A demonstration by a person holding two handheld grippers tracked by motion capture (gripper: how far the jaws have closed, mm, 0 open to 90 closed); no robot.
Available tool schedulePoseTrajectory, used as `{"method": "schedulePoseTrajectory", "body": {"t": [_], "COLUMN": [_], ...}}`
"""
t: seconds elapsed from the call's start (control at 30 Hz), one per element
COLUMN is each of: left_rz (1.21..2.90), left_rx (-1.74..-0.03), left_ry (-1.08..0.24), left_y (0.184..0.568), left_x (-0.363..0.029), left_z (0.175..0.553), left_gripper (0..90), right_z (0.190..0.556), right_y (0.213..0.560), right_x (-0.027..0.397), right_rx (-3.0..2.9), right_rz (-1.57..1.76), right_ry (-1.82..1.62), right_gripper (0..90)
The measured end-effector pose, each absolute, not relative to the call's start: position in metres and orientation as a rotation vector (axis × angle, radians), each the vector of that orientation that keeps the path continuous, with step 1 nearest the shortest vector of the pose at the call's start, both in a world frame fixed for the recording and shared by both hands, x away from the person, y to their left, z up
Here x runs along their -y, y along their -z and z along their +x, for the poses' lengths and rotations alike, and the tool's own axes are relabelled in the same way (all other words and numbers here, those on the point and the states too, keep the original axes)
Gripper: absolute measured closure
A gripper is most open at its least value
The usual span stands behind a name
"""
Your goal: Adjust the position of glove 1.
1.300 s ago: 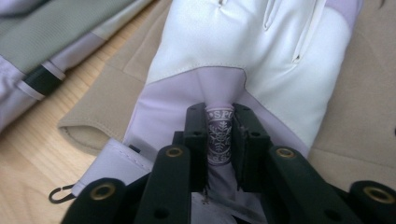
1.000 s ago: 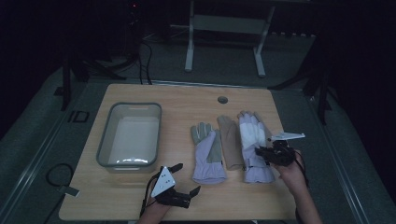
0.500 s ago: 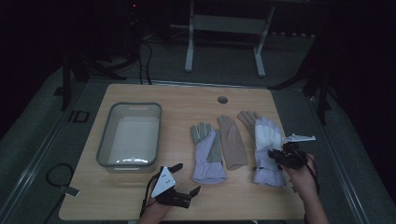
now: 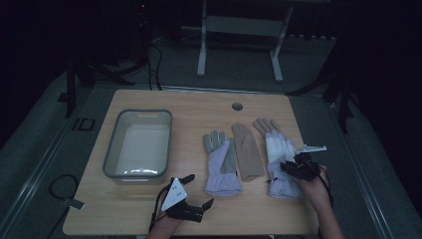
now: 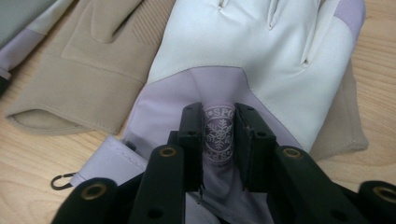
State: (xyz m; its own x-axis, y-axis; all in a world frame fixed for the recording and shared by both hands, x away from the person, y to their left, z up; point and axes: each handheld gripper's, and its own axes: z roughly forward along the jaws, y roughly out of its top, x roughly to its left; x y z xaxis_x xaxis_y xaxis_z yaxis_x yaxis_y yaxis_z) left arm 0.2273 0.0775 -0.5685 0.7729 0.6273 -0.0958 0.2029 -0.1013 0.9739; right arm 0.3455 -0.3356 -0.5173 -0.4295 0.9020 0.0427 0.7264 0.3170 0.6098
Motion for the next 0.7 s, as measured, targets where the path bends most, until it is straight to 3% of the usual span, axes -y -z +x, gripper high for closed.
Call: {"method": "schedulePoseTrajectory", "body": {"t": [0.2,0.23,0.3,0.53,0.7], "left_rz": [1.668,1.668,1.669,1.669,1.669], "left_rx": [-0.666,-0.666,-0.666,-0.665,-0.667], "left_ry": [-0.405,-0.404,-0.406,-0.407,-0.405], "left_y": [0.569,0.569,0.569,0.569,0.569], "left_x": [-0.078,-0.078,-0.077,-0.077,-0.077], "left_z": [0.227,0.227,0.227,0.227,0.227], "left_gripper": [0.1,0.0,0.0,0.0,0.0], "right_z": [0.344,0.341,0.339,0.337,0.34], "right_y": [0.516,0.51,0.504,0.506,0.52], "right_x": [0.337,0.339,0.342,0.346,0.348], "right_rx": [-2.27,-2.256,-2.247,-2.272,-2.293], "right_rz": [1.462,1.453,1.427,1.378,1.412], "right_ry": [-0.84,-0.859,-0.883,-0.866,-0.881], "right_gripper": [61.6,52.4,48.4,46.6,50.8]}}
